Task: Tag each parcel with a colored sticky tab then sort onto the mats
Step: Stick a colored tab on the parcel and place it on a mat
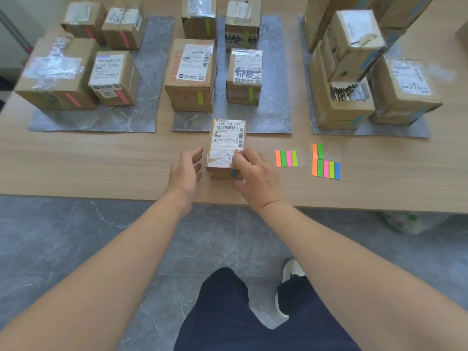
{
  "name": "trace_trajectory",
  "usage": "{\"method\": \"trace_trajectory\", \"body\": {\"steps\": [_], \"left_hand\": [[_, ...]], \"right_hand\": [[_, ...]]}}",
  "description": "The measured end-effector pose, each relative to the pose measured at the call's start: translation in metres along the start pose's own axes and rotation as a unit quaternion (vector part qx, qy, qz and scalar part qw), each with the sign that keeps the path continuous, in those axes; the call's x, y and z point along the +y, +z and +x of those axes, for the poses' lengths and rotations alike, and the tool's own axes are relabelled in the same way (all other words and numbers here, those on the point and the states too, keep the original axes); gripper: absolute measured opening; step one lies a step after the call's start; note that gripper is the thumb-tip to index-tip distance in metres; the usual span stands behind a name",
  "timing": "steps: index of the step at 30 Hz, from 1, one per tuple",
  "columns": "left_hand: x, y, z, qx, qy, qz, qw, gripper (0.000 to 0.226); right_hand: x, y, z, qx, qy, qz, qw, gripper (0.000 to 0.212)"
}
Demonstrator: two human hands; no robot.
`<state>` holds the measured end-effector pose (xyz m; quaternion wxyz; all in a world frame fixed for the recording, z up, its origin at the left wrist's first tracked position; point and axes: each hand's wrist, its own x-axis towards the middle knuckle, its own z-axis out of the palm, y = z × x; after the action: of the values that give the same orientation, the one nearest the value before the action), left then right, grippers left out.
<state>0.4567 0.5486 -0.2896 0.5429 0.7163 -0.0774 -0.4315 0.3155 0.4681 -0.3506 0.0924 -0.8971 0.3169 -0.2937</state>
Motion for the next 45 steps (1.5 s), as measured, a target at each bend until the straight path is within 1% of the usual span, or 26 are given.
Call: {"method": "trace_trajectory", "body": {"steps": [1, 2, 3, 4, 5, 6, 7, 8, 10, 14, 20, 24, 28, 32, 37, 39, 41, 43, 45], "left_hand": [[0.000, 0.001, -0.001, -0.015, -0.004, -0.012, 1.000, 0.040], [0.001, 0.004, -0.002, -0.028, -0.006, -0.019, 0.999, 0.041], [0.002, 0.005, -0.003, -0.034, -0.006, -0.021, 0.999, 0.043], [0.003, 0.006, -0.004, -0.037, -0.004, -0.019, 0.999, 0.045], [0.005, 0.007, -0.005, -0.040, -0.001, -0.021, 0.999, 0.047], [0.007, 0.009, -0.006, -0.040, -0.002, -0.025, 0.999, 0.048], [0.009, 0.009, -0.007, -0.040, -0.004, -0.028, 0.999, 0.048], [0.012, 0.010, -0.009, -0.040, -0.003, -0.029, 0.999, 0.047], [0.020, 0.011, -0.013, -0.041, -0.004, -0.029, 0.999, 0.046], [0.045, 0.012, -0.028, -0.061, 0.008, -0.023, 0.998, 0.045], [0.100, 0.019, -0.065, -0.091, 0.050, 0.005, 0.995, 0.047], [0.143, 0.028, -0.102, -0.104, 0.078, 0.015, 0.991, 0.043], [0.176, 0.048, -0.138, -0.122, 0.099, 0.025, 0.987, 0.040], [0.195, 0.084, -0.166, -0.126, 0.120, 0.030, 0.984, 0.042], [0.204, 0.143, -0.194, -0.117, 0.122, 0.034, 0.985, 0.045], [0.202, 0.167, -0.200, -0.113, 0.123, 0.037, 0.985, 0.044], [0.202, 0.190, -0.204, -0.111, 0.120, 0.042, 0.986, 0.043], [0.201, 0.214, -0.209, -0.118, 0.116, 0.044, 0.985, 0.044], [0.199, 0.238, -0.213, -0.128, 0.109, 0.039, 0.985, 0.044]], "right_hand": [[-0.005, -0.004, 0.001, -0.029, 0.045, 0.073, 0.996, 0.029], [-0.009, -0.013, 0.004, -0.044, 0.116, 0.164, 0.979, 0.031], [-0.016, -0.019, 0.008, -0.048, 0.198, 0.253, 0.946, 0.036], [-0.021, -0.025, 0.013, -0.046, 0.286, 0.317, 0.903, 0.040], [-0.024, -0.030, 0.019, -0.056, 0.364, 0.351, 0.861, 0.039], [-0.027, -0.033, 0.024, -0.078, 0.422, 0.373, 0.822, 0.033], [-0.029, -0.036, 0.028, -0.102, 0.456, 0.385, 0.796, 0.029], [-0.032, -0.040, 0.032, -0.120, 0.468, 0.387, 0.785, 0.031], [-0.037, -0.050, 0.037, -0.120, 0.465, 0.382, 0.790, 0.031], [-0.047, -0.080, 0.051, -0.095, 0.453, 0.376, 0.802, 0.027], [-0.062, -0.146, 0.077, -0.057, 0.433, 0.362, 0.823, 0.025], [-0.068, -0.196, 0.092, -0.031, 0.426, 0.348, 0.835, 0.043], [-0.060, -0.245, 0.101, -0.023, 0.407, 0.356, 0.841, 0.043], [-0.031, -0.290, 0.103, -0.020, 0.387, 0.354, 0.851, 0.038], [0.016, -0.336, 0.097, -0.018, 0.393, 0.355, 0.848, 0.038], [0.036, -0.352, 0.093, -0.023, 0.396, 0.350, 0.849, 0.035], [0.058, -0.365, 0.090, -0.035, 0.398, 0.345, 0.849, 0.041], [0.081, -0.376, 0.086, -0.029, 0.405, 0.349, 0.845, 0.046], [0.102, -0.389, 0.082, -0.023, 0.404, 0.343, 0.848, 0.042]]}}
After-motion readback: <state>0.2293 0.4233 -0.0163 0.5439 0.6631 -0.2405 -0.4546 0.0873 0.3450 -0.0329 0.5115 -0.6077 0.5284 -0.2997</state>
